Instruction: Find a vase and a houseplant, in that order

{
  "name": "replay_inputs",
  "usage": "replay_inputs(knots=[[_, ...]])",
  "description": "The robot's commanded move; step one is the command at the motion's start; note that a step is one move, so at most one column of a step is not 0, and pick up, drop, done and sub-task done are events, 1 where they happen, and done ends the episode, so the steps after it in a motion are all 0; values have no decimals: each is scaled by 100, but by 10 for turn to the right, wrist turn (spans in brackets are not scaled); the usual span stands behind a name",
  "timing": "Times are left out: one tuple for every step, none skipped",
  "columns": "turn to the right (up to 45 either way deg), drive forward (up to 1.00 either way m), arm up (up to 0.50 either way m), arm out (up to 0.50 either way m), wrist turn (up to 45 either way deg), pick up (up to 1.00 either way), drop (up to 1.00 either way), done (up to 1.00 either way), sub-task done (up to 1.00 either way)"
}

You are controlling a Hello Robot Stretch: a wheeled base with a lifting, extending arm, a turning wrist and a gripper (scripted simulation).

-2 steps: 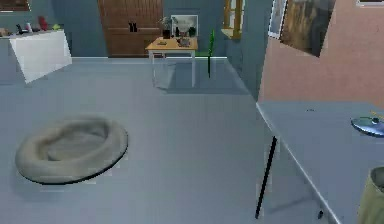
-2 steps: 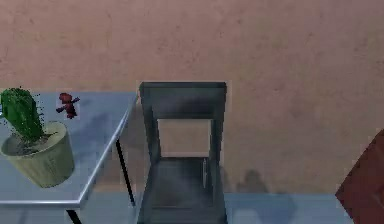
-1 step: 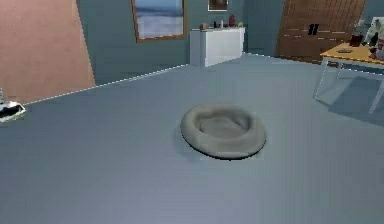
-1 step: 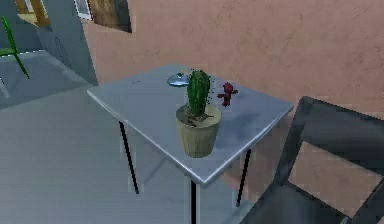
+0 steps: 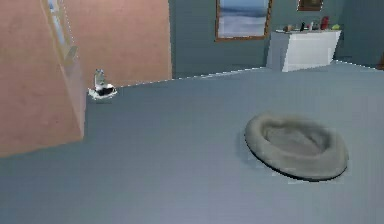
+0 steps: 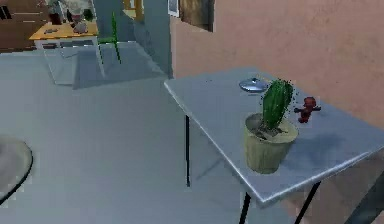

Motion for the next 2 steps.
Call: replay_inputs(knots=[[0,100,0,0,0,0,0,0,0],[0,95,0,0,0,0,0,0,0]])
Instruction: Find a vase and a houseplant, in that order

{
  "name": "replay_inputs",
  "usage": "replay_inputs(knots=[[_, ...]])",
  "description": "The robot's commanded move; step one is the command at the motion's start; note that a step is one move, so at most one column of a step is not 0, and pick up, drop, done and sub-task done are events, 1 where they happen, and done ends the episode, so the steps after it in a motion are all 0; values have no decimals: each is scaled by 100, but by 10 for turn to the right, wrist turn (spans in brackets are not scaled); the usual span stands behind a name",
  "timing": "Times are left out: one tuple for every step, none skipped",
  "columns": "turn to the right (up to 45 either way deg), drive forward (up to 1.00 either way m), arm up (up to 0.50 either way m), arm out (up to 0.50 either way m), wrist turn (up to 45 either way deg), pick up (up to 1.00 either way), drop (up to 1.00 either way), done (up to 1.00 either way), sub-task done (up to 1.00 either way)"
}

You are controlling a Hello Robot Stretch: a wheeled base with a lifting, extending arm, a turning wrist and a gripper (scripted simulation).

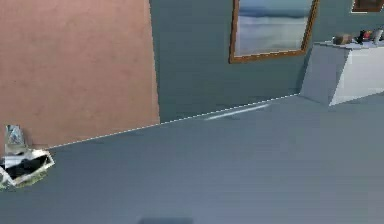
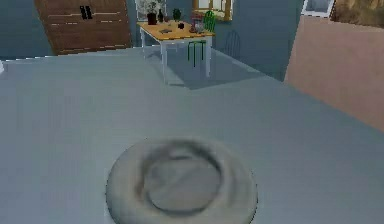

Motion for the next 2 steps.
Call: replay_inputs(knots=[[180,0,0,0,0,0,0,0,0],[0,100,0,0,0,0,0,0,0]])
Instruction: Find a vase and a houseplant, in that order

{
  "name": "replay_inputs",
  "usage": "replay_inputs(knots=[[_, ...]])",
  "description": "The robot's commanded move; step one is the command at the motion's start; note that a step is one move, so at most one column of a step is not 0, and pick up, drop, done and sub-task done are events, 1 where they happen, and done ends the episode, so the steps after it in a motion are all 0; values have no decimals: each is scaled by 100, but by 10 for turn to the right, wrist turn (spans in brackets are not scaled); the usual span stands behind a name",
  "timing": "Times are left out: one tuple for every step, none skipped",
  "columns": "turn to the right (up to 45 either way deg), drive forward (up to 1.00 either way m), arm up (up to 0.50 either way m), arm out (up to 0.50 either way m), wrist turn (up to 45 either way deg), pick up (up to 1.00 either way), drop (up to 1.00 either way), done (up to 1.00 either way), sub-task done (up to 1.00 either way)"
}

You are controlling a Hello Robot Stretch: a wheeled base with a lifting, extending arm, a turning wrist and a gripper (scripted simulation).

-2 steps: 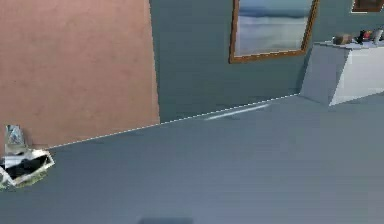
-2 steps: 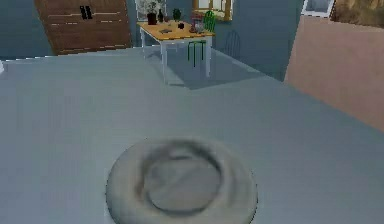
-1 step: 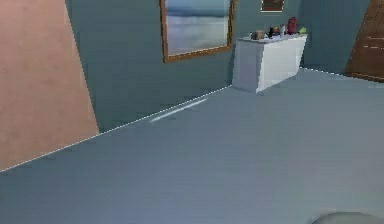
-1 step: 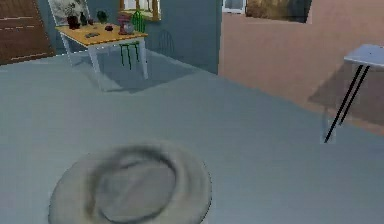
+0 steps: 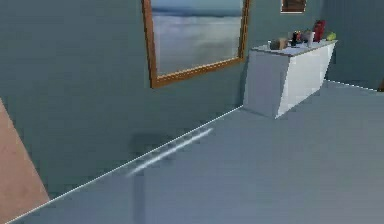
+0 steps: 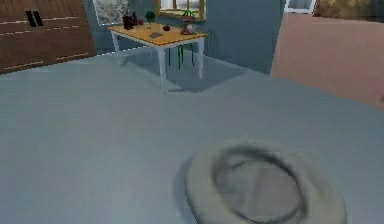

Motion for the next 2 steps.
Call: replay_inputs(knots=[[240,0,0,0,0,0,0,0,0],[0,5,0,0,0,0,0,0,0]])
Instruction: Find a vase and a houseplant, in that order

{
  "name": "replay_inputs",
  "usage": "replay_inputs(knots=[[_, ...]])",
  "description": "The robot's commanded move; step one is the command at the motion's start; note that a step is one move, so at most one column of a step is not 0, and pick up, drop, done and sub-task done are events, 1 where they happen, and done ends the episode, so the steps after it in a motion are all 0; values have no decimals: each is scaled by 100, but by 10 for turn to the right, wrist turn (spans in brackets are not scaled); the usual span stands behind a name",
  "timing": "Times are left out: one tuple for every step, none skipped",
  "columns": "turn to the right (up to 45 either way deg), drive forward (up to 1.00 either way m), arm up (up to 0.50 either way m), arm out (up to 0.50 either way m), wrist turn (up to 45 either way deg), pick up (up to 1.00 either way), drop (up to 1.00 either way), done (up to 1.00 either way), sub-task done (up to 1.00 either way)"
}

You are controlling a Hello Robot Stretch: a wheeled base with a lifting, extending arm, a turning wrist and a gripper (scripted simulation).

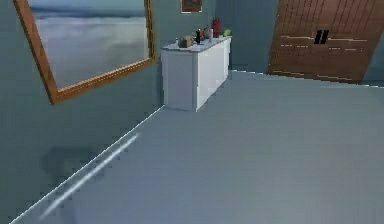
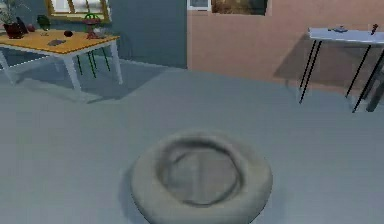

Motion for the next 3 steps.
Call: replay_inputs(knots=[[210,0,0,0,0,0,0,0,0],[0,85,0,0,0,0,0,0,0],[300,0,0,0,0,0,0,0,0]])
